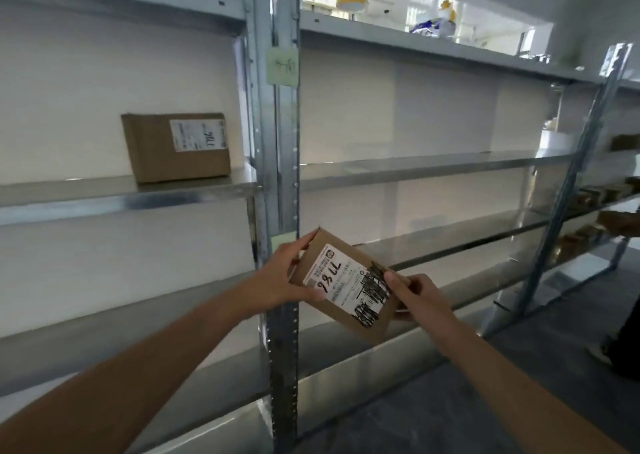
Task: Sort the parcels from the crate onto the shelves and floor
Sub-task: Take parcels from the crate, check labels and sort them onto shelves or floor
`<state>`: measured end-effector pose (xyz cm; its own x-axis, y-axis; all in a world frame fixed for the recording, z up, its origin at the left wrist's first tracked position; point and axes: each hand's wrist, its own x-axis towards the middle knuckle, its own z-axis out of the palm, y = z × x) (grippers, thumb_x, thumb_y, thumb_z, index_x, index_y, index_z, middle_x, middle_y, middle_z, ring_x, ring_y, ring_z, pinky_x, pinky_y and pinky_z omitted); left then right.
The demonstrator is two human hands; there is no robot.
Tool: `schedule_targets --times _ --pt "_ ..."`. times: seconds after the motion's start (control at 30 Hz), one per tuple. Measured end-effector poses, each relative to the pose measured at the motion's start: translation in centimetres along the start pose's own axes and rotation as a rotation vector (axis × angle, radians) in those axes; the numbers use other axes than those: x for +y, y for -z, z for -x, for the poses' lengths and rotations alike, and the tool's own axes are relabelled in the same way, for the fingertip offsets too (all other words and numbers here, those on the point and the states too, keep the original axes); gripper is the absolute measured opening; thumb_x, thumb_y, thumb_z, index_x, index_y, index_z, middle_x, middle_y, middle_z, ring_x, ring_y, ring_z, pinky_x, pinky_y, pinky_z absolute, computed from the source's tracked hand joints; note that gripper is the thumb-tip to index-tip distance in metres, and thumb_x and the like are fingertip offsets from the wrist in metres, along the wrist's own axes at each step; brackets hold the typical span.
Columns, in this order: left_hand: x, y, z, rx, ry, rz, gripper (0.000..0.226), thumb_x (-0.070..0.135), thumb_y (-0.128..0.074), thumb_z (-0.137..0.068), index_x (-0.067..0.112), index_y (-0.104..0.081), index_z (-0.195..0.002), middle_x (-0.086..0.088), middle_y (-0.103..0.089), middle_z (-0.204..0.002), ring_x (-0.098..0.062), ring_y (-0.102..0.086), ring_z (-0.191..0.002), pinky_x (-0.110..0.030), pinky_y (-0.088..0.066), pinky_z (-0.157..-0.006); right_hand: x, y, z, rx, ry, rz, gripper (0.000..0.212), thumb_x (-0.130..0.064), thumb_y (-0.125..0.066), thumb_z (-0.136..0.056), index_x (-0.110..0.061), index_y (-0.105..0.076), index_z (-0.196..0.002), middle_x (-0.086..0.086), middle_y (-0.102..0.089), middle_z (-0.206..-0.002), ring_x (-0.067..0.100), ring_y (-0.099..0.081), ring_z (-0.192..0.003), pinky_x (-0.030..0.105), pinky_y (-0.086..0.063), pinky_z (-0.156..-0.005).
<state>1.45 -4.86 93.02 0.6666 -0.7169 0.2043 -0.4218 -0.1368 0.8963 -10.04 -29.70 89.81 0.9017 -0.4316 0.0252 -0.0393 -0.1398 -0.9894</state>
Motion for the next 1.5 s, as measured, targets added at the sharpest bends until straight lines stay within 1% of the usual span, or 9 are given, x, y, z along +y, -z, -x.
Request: schedule_targets --times 0.2,0.43,0.57,0.67,1.0,1.13,1.3,1.4,1.5 --pt "-1.3 10.6 11.0 0.089 0.005 -0.137 0.104 0.014 -0.084 -0.069 0.040 -0.020 -0.146 0.034 -0.052 -0.126 0.007 -0.050 -0.123 -0.014 -0.050 -0.088 -3.8 -14.1 -0.2 -0.203 0.062 0.076 0.045 -0.050 -0.062 -0.088 -0.019 -0.052 -0.119 0.009 -0.070 -0.107 0.020 -0.072 -0.089 0.035 -0.062 -0.070" --pt "-6.1 21.0 28.0 0.556 0.158 -0.160 0.098 0.010 -0.089 -0.066 0.033 -0.034 -0.145 0.013 -0.054 -0.132 0.001 -0.058 -0.112 -0.025 -0.056 -0.089 -6.3 -33.8 3.6 -0.422 0.012 0.161 0.044 -0.051 -0.045 -0.099 -0.013 -0.054 -0.120 0.002 -0.068 -0.097 0.016 -0.068 -0.080 0.020 -0.054 -0.053" --pt "-7.8 25.3 39.5 0.737 0.302 -0.160 0.128 0.040 -0.093 -0.057 0.043 -0.006 -0.152 0.009 -0.044 -0.135 -0.010 -0.057 -0.114 -0.024 -0.056 -0.084 -8.0 -46.1 8.1 -0.499 -0.006 0.119 0.044 -0.051 -0.043 -0.100 -0.012 -0.046 -0.118 0.007 -0.064 -0.109 0.021 -0.065 -0.094 0.035 -0.053 -0.080" --pt "-8.3 27.7 48.1 0.901 0.362 -0.149 0.135 0.034 -0.094 -0.058 0.049 0.003 -0.150 -0.003 -0.043 -0.133 -0.019 -0.058 -0.112 -0.029 -0.059 -0.077 -9.7 -54.8 12.8 -0.660 0.017 0.082 0.032 -0.042 -0.045 -0.102 -0.011 -0.050 -0.109 0.012 -0.064 -0.110 0.020 -0.063 -0.090 0.032 -0.054 -0.078" --pt "-6.1 28.5 66.0 1.287 0.450 0.165 0.092 0.022 -0.087 -0.067 0.036 -0.022 -0.130 0.000 -0.046 -0.131 -0.030 -0.069 -0.103 -0.044 -0.060 -0.075 -10.8 -72.8 27.0 -1.126 -0.012 0.088 0.025 -0.046 -0.057 -0.090 -0.045 -0.058 -0.115 -0.003 -0.060 -0.121 0.025 -0.056 -0.110 0.055 -0.051 -0.090" --pt "-7.3 28.5 69.2 1.496 0.489 0.226 0.051 0.034 -0.072 -0.082 0.026 -0.032 -0.113 -0.012 -0.054 -0.127 -0.027 -0.072 -0.095 -0.047 -0.061 -0.078 -10.6 -77.0 31.6 -1.249 -0.061 0.018 0.034 -0.020 -0.064 -0.088 -0.032 -0.058 -0.119 0.002 -0.066 -0.105 0.017 -0.062 -0.086 0.035 -0.055 -0.068" --pt "-9.3 29.2 72.8 1.776 0.473 0.180 0.062 0.031 -0.079 -0.078 0.032 -0.031 -0.117 -0.006 -0.042 -0.133 -0.031 -0.067 -0.102 -0.041 -0.062 -0.067 -11.4 -82.5 36.0 -1.336 0.052 0.015 0.044 -0.018 -0.071 -0.083 -0.035 -0.056 -0.120 -0.001 -0.066 -0.101 0.012 -0.063 -0.079 0.021 -0.050 -0.059" --pt "-8.6 31.7 75.7 1.929 0.399 0.192 0.064 0.028 -0.070 -0.086 0.034 -0.029 -0.133 -0.005 -0.047 -0.124 -0.030 -0.070 -0.092 -0.041 -0.061 -0.062 -12.5 -86.4 37.2 -1.433 0.053 0.004 0.041 -0.019 -0.070 -0.086 -0.031 -0.055 -0.122 0.000 -0.066 -0.096 0.012 -0.064 -0.079 0.028 -0.056 -0.066" --pt "-8.6 34.6 78.3 2.001 0.465 0.134 0.039 0.038 -0.066 -0.089 0.029 -0.046 -0.121 -0.014 -0.043 -0.130 -0.034 -0.069 -0.093 -0.045 -0.060 -0.060 -13.2 -90.9 39.1 -1.499 -0.005 -0.044 0.043 -0.021 -0.070 -0.085 -0.023 -0.053 -0.125 0.004 -0.069 -0.096 0.018 -0.066 -0.085 0.035 -0.056 -0.077"
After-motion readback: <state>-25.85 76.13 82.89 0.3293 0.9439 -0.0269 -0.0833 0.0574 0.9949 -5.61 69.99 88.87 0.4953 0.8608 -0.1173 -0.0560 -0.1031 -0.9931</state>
